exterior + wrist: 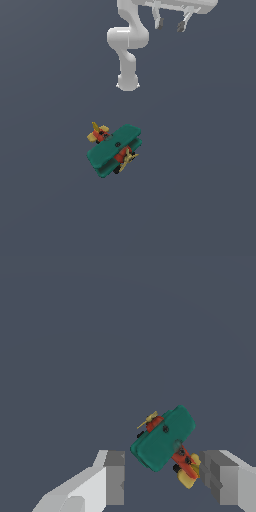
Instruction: Pick up the object and move it to a goal position.
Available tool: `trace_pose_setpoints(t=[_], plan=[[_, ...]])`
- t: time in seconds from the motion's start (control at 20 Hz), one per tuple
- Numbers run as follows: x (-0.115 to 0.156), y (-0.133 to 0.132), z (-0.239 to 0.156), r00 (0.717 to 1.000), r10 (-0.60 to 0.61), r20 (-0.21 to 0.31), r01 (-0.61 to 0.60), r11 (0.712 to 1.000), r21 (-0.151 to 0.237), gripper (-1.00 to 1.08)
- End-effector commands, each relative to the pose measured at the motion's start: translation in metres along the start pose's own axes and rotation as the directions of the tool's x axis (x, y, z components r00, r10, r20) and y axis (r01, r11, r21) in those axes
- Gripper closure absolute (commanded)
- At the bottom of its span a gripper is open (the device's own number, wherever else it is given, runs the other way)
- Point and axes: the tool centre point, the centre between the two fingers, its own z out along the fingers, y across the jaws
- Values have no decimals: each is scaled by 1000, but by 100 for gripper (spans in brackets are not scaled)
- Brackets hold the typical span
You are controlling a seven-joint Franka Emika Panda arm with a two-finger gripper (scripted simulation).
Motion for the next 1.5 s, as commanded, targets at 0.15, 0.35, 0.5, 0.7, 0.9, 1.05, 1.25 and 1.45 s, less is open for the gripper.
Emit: trace_pose_setpoints(t=[0.15, 0.35, 0.5, 0.7, 0.9, 1.05, 1.25, 1.45], plan=[[7, -20, -23, 996, -19, -86, 16, 999, -34, -20], [9, -35, -37, 989, -38, -144, 29, 998, -63, -20], [11, -47, -46, 981, -54, -184, 38, 996, -87, -20], [11, -63, -56, 969, -79, -234, 51, 991, -120, -20], [11, -79, -62, 954, -107, -279, 64, 985, -157, -20], [10, -92, -65, 942, -130, -308, 74, 980, -186, -20], [7, -108, -65, 925, -164, -343, 88, 970, -226, -20], [4, -123, -62, 907, -199, -371, 101, 958, -268, -20]])
